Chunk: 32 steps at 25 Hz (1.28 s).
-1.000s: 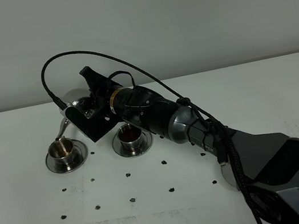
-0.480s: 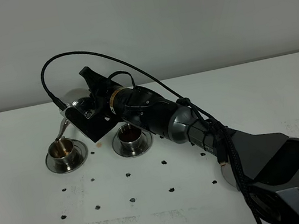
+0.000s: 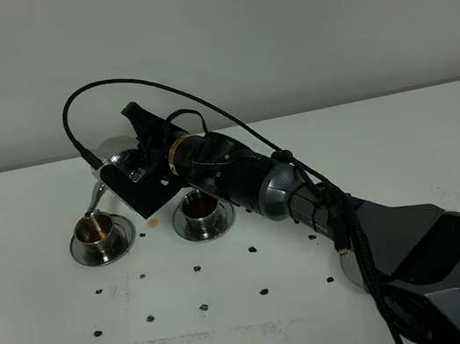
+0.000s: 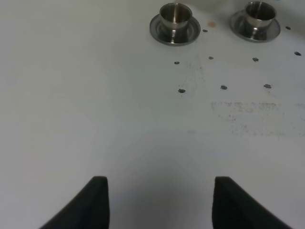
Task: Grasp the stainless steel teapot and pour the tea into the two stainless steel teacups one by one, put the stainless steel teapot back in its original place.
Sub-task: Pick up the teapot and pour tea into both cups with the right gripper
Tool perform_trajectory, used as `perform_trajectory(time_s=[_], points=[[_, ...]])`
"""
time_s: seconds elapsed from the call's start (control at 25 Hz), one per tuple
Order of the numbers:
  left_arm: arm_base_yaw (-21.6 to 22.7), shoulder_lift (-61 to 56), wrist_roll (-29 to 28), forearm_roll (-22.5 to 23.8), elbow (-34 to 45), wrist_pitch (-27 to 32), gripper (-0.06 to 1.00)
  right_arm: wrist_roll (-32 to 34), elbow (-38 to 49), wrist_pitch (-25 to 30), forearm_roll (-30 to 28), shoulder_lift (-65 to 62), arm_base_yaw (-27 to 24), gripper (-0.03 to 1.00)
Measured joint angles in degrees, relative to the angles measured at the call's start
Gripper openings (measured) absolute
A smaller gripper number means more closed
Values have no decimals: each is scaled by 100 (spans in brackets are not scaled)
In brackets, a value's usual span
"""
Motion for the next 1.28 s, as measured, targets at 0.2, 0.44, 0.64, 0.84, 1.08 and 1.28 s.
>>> perform_trajectory(time_s=[0.2,0.44,0.64,0.84,1.08,1.28], points=[[0,0,0,0,0,0,54,0,0,0,5,0,0,21],[0,0,0,0,0,0,54,0,0,0,8,0,0,21],[0,0,0,0,0,0,54,0,0,0,25,0,0,21],[0,0,0,0,0,0,54,0,0,0,27,0,0,21],[0,0,0,0,0,0,54,0,0,0,40,0,0,21],[0,0,0,0,0,0,54,0,0,0,48,0,0,21]])
